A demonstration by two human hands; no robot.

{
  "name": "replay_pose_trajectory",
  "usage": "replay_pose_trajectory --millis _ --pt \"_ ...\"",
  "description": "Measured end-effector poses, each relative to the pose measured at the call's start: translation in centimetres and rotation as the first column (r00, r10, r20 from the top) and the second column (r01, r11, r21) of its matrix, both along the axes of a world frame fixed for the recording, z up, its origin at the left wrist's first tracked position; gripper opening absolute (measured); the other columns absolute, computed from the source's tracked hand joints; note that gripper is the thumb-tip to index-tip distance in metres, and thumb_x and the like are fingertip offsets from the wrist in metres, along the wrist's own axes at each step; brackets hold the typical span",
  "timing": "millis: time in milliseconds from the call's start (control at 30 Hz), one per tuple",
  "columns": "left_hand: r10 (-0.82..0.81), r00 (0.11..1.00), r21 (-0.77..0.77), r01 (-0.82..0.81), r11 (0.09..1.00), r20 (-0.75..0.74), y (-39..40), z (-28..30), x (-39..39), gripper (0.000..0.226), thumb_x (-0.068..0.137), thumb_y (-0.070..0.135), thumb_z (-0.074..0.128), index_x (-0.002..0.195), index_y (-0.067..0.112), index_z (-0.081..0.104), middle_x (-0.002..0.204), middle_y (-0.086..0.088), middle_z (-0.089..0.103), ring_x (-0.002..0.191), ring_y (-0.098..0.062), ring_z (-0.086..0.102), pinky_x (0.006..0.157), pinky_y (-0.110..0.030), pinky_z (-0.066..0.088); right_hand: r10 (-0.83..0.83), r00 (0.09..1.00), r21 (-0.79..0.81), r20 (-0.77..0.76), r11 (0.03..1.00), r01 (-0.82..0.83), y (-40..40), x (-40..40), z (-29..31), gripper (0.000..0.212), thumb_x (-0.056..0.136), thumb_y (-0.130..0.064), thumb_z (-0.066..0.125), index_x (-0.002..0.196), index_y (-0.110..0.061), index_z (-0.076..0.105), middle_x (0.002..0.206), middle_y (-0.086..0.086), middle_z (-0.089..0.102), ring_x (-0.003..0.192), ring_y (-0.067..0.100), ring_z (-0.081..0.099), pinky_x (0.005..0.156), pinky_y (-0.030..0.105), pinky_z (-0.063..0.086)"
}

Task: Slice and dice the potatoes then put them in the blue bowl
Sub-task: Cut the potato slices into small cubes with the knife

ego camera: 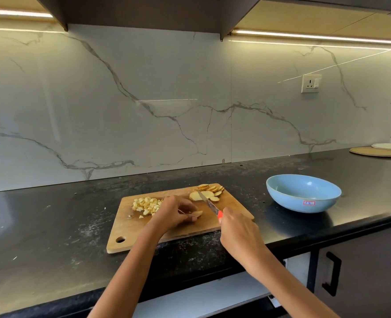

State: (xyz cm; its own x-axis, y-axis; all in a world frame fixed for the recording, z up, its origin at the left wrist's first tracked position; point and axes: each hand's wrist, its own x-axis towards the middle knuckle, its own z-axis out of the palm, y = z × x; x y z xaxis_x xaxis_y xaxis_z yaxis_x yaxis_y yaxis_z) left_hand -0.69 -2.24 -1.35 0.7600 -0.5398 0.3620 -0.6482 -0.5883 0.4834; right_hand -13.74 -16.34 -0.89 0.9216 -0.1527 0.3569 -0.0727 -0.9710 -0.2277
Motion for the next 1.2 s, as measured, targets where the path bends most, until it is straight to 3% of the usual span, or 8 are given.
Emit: replay_pose_trajectory --millis 200,433,667,867,1200 --pt "0.016 0.998 -0.043 -0.014 0.999 0.064 -0.3 -0.5 -0.4 0.017 0.076 0.015 0.075 0.092 0.012 0.073 0.095 0.001 0.070 0.072 0.003 0.057 0.066 -0.002 0.044 0.026 0.996 -0.046 -0.085 0.998 -0.030 -0.2 -0.3 0.2 0.023 0.097 -0.022 0.047 0.117 -0.011 0.052 0.110 0.004 0.060 0.096 0.018 0.061 0.066 0.026 0.038" --pt "0.026 0.998 -0.054 -0.023 0.998 0.064 -0.3 -0.5 -0.6 0.021 0.078 0.017 0.073 0.098 0.012 0.071 0.096 0.001 0.070 0.076 0.002 0.056 0.069 -0.002 0.044 -0.050 0.996 -0.059 -0.073 0.997 0.046 -0.1 -0.5 0.5 0.026 0.096 -0.023 0.051 0.120 -0.012 0.053 0.110 0.003 0.062 0.097 0.017 0.063 0.069 0.024 0.041" --pt "0.037 0.997 -0.058 -0.034 0.998 0.062 -0.4 -0.5 -0.7 0.016 0.078 0.016 0.073 0.094 0.012 0.072 0.094 -0.001 0.071 0.079 -0.003 0.061 0.076 -0.012 0.051 -0.023 0.998 -0.071 -0.060 0.997 0.019 0.4 -0.3 0.7 0.025 0.096 -0.023 0.051 0.118 -0.012 0.054 0.110 0.004 0.063 0.096 0.016 0.063 0.069 0.023 0.042" --pt "0.045 0.998 -0.064 -0.042 0.997 0.048 -0.4 -0.4 -0.9 0.012 0.078 0.016 0.073 0.090 0.013 0.073 0.089 0.002 0.070 0.072 0.001 0.057 0.067 -0.007 0.047 0.008 0.993 -0.071 -0.122 0.997 -0.016 0.9 -0.5 0.8 0.029 0.097 -0.022 0.049 0.122 -0.010 0.055 0.113 0.005 0.062 0.099 0.017 0.062 0.076 0.026 0.048" --pt "0.049 0.999 -0.092 -0.050 0.995 -0.015 -0.8 -0.4 -0.6 0.008 0.078 0.012 0.072 0.086 0.009 0.074 0.090 0.002 0.071 0.069 0.003 0.058 0.062 -0.006 0.046 0.016 0.972 -0.059 -0.233 0.998 -0.030 1.8 0.9 1.0 0.025 0.095 -0.016 0.043 0.114 -0.008 0.058 0.110 0.008 0.063 0.098 0.021 0.061 0.069 0.026 0.039"
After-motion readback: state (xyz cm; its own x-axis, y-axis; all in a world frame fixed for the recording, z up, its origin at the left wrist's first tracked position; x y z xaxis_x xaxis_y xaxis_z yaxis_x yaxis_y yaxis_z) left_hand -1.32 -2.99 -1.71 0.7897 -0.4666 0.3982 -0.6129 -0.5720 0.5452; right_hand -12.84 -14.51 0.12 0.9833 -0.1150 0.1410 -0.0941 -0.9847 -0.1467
